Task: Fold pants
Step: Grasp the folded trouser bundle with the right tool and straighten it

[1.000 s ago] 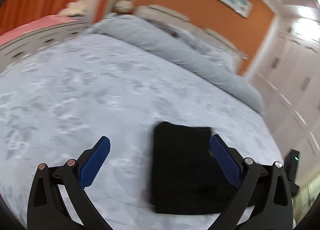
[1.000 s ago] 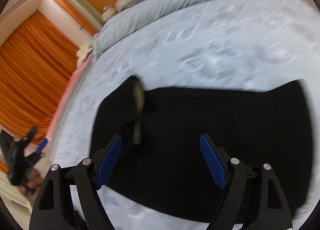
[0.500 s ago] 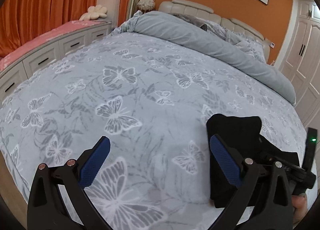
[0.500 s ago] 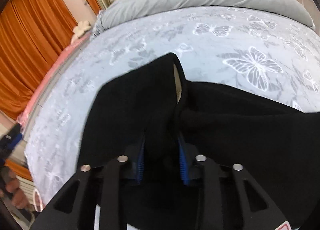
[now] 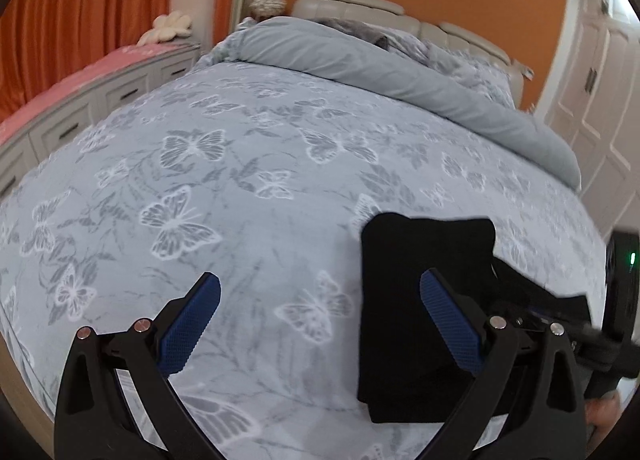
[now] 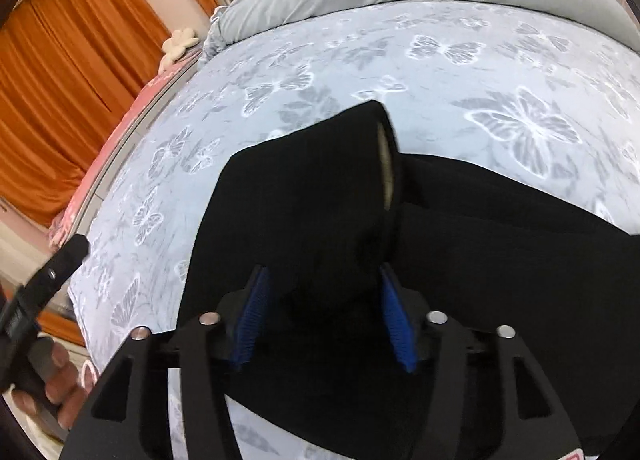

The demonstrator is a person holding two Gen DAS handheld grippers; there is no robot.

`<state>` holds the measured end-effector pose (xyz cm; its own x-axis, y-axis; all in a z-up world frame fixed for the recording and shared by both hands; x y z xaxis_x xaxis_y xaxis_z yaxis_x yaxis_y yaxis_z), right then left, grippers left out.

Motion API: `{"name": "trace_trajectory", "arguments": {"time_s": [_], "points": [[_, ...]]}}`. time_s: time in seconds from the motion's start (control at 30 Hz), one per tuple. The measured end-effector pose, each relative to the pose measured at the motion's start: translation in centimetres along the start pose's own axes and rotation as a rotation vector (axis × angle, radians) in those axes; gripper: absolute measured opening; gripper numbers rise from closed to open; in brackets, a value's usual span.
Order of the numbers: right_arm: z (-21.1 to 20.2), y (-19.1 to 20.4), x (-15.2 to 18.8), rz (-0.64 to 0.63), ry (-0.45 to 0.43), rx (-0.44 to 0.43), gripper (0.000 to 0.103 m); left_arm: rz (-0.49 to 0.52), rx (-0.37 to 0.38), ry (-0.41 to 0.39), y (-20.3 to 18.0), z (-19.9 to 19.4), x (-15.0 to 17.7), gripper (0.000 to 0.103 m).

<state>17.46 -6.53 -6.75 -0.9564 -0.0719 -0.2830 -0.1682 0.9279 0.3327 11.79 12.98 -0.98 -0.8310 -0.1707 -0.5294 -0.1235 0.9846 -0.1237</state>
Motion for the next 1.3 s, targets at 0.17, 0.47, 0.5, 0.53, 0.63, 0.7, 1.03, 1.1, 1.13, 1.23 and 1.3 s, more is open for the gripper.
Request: {"name": "trace_trajectory", "arguments": {"time_s": [0.17, 0.47, 0.5, 0.53, 0.63, 0.7, 1.03, 1.1, 1.13, 1.23, 1.3], "points": [[-2.2, 2.2, -0.1, -0.056, -0.069, 0.007, 0.014, 0.102, 0.009, 0.004, -2.6, 0.1, 0.9, 0.098], [-13.7, -4.9, 3.5, 0.003, -0.244, 0.023, 0.014, 0.3, 0.179, 0.006, -8.0, -1.9, 4.2, 0.098], [-14.0, -7.7, 4.6, 0.056, -0.238, 0.056, 0.014, 0.326, 0.188, 0.007, -9.0, -1.9, 4.7, 0.098], [-14.0, -9.6, 5.4, 0.097, -0.224, 0.074, 0.014, 0.346, 0.203, 0.022, -10.1, -1.8, 5.2, 0.098], [-13.4, -15.7, 8.2, 0.219, -0.16, 0.144, 0.014, 0.371, 0.255, 0.085, -12.3, -1.0, 6.2, 0.098], [-11.6, -18.5, 9.6, 0.265, -0.099, 0.159, 0.014, 0.378, 0.275, 0.123, -13.7, -0.2, 6.7, 0.098], [-10.6, -21.2, 9.5, 0.318, -0.1, 0.026, 0.082, 0.246, 0.334, 0.272, -15.1, 3.6, 5.8, 0.098], [-9.5, -22.0, 8.6, 0.341, -0.089, -0.017, 0.082, 0.207, 0.355, 0.298, -14.9, 4.3, 5.3, 0.098], [-8.9, -22.0, 8.2, 0.345, -0.087, -0.031, 0.076, 0.193, 0.354, 0.301, -14.9, 4.5, 5.0, 0.098], [-7.9, -21.7, 7.4, 0.317, -0.059, -0.005, 0.019, 0.185, 0.341, 0.283, -15.2, 4.8, 4.5, 0.098], [-9.1, -21.2, 7.3, 0.314, -0.095, -0.032, 0.015, 0.2, 0.343, 0.271, -15.4, 4.6, 4.5, 0.098]]}}
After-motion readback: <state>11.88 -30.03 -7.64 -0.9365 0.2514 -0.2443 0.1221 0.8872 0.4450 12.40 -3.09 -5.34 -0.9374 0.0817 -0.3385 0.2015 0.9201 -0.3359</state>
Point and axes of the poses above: each gripper's, at about its wrist camera, not at the fingertips, and z roughly the way its jaws point, y to its left, x to its underside, the point moved 4 cm from there along z, roughly the way its jaws point, and after that the axes turned 15 degrees about y, right-handed, at the moved point
